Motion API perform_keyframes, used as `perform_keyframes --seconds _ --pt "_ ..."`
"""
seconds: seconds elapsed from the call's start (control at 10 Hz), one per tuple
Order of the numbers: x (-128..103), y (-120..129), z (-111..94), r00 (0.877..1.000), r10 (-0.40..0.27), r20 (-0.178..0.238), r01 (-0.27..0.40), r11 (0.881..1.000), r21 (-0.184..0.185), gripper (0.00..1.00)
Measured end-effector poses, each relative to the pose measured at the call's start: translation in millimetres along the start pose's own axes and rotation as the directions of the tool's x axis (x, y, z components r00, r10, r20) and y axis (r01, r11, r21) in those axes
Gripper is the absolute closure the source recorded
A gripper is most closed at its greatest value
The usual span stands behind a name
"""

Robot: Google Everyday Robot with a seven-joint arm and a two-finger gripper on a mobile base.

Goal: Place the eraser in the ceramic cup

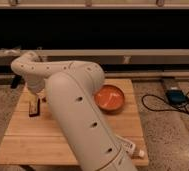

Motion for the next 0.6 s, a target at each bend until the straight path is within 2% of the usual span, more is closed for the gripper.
perform_keyframes --seconds 0.2,0.6 --pt "-6.0 6.6 11.5 1.000 0.019 -0.005 -0.019 0.999 -0.031 0.20" --pt "-25.4 22.1 32.8 0.996 0.085 0.002 -0.084 0.994 -0.062 0.20"
